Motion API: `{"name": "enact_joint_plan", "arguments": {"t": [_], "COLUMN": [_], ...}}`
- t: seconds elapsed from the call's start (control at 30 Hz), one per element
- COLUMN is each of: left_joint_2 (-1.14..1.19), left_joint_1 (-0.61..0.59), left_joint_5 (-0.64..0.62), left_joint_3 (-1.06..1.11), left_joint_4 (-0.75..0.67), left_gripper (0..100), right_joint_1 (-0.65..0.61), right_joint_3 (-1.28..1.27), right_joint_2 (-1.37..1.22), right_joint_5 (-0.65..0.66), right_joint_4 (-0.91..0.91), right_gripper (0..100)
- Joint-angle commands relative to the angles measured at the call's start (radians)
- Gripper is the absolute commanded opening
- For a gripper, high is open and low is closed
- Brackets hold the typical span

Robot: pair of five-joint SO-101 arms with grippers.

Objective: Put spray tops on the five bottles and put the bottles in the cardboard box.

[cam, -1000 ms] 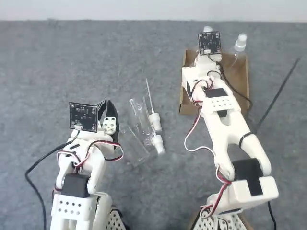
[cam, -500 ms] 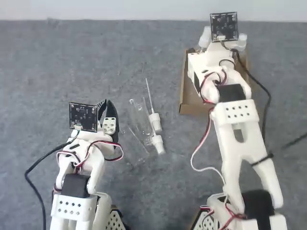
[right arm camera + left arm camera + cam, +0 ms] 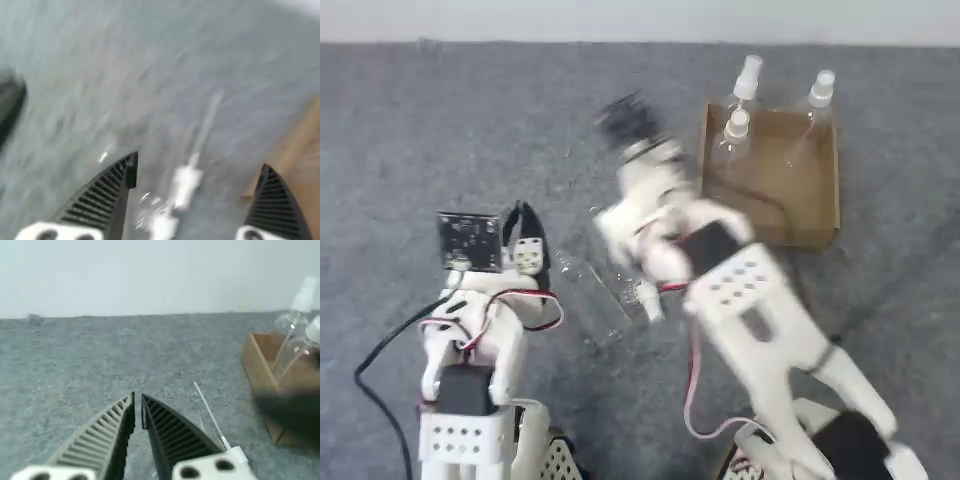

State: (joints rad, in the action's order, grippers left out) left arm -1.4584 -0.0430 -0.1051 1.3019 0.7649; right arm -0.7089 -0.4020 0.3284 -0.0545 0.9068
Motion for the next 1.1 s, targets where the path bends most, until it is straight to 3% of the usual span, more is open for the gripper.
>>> {"name": "enact_joint_plan", "arguments": {"t": [0.0,0.1,0.3,0.6,0.67,0.83,1.07], "left_joint_2": [-0.012,-0.012,-0.017,-0.02,-0.02,-0.02,-0.02], "left_joint_1": [-0.06,-0.1,-0.121,-0.121,-0.121,-0.121,-0.121], "left_joint_5": [-0.005,0.029,0.037,0.037,0.037,0.037,0.037], "left_joint_3": [-0.147,-0.14,-0.019,0.021,0.021,0.022,0.042], "left_joint_4": [0.152,0.186,0.117,0.094,0.094,0.095,0.092], "left_gripper": [1,1,1,1,1,1,1], "right_joint_1": [-0.045,-0.045,-0.065,-0.065,-0.065,-0.067,-0.064], "right_joint_3": [-0.015,-0.012,-0.008,-0.008,-0.008,-0.008,-0.008], "right_joint_2": [-0.096,-0.197,-0.377,-0.496,-0.512,-0.51,-0.367], "right_joint_5": [0.003,0.003,0.005,0.003,0.003,0.003,0.009], "right_joint_4": [-0.143,-0.22,-0.338,-0.354,-0.354,-0.374,-0.348], "right_gripper": [30.8,30.8,30.8,30.1,25.3,1.4,3.7]}}
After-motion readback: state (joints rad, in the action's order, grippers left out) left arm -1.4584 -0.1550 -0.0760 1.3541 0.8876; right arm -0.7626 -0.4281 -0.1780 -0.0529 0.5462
